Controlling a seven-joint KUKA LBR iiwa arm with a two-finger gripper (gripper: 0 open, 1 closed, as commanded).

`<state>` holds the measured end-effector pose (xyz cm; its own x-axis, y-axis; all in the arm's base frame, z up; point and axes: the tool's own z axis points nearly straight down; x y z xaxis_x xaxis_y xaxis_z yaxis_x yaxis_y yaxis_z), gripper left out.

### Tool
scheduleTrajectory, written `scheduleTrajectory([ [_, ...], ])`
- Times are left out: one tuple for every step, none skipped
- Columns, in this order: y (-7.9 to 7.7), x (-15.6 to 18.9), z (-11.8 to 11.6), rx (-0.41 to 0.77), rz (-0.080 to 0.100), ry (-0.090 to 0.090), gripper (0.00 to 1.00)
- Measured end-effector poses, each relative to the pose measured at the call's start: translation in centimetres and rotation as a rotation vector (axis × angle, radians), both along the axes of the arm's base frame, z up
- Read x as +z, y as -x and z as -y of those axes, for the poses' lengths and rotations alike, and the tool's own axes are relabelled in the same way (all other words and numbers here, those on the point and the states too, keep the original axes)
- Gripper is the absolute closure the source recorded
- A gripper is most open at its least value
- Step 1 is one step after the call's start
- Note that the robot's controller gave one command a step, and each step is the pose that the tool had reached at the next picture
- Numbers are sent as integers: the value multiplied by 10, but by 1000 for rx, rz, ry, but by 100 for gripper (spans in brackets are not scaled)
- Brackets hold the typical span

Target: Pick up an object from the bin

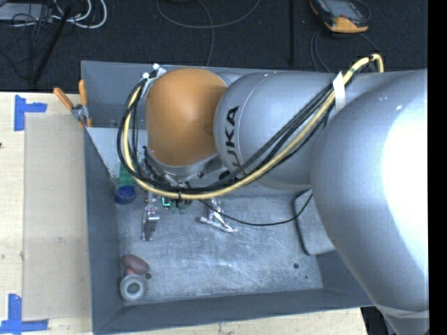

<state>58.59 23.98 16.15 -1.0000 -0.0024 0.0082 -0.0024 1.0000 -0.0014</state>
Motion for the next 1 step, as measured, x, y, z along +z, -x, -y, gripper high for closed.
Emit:
scheduleTrajectory([
  [-23, -60, 11, 238, 16, -4, 0],
])
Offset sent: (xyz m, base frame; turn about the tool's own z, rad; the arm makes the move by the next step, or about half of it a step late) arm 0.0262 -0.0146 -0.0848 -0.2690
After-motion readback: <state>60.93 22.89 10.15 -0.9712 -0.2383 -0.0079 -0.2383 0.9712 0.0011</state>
